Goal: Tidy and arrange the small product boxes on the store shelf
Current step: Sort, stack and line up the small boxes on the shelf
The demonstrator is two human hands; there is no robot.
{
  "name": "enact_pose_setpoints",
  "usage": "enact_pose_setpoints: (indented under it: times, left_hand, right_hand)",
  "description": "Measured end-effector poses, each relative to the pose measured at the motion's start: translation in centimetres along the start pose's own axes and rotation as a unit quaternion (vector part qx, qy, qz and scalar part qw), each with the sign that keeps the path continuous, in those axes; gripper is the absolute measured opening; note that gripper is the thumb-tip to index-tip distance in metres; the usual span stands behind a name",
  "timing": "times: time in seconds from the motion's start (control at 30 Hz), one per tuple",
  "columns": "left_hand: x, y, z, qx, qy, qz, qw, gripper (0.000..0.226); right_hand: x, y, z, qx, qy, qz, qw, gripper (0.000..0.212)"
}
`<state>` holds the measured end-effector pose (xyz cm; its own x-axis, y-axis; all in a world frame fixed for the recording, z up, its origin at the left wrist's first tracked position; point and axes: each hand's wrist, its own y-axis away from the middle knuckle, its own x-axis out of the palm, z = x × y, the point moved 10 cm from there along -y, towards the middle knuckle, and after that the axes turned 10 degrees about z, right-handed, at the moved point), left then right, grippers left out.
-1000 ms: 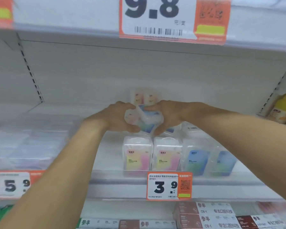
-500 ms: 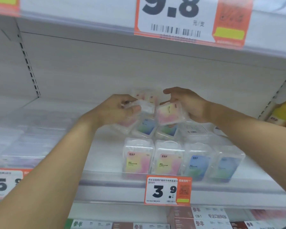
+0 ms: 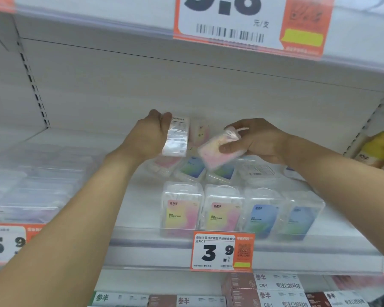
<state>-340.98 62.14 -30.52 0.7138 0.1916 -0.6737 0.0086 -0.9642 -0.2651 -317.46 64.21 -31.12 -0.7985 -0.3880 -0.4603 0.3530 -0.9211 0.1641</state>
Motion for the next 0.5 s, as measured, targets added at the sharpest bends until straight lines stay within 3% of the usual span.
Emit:
enact_pose_setpoints:
  times: [0.13,0.23,0.33,0.4,0.5]
  left_hand:
    - [-0.2,-0.3,0.7,0.011,0.101,0.010,0.995,0.039]
    - [0.2,0.0,0.7,0.002,0.255,0.042,0.966,0.033]
    - [0.8,0.2,1.4,-0.048,0.377,0.055,0.923,0.032]
    - [1.6,0.6,1.6,-0.090,0.437,0.085,0.891,0.041]
    - [3.5,1.8,0.3,-0.111,0.471,0.209,0.850,0.076]
  right_hand:
    - [0.2,0.1,0.9,-0.024,-0.128,0.011,0.991,0.040]
    - [1.1,0.4,1.4,-0.029,-0.107,0.027,0.993,0.035]
    - [1.4,1.0,2.0,-0.029,-0.008,-0.001,1.000,0.037]
    - [1.3,1.4,2.5,-0.034,0.043,-0.028,0.998,0.046]
    - [1.3,2.1,3.1,-0.046,0.036,-0.036,0.998,0.051]
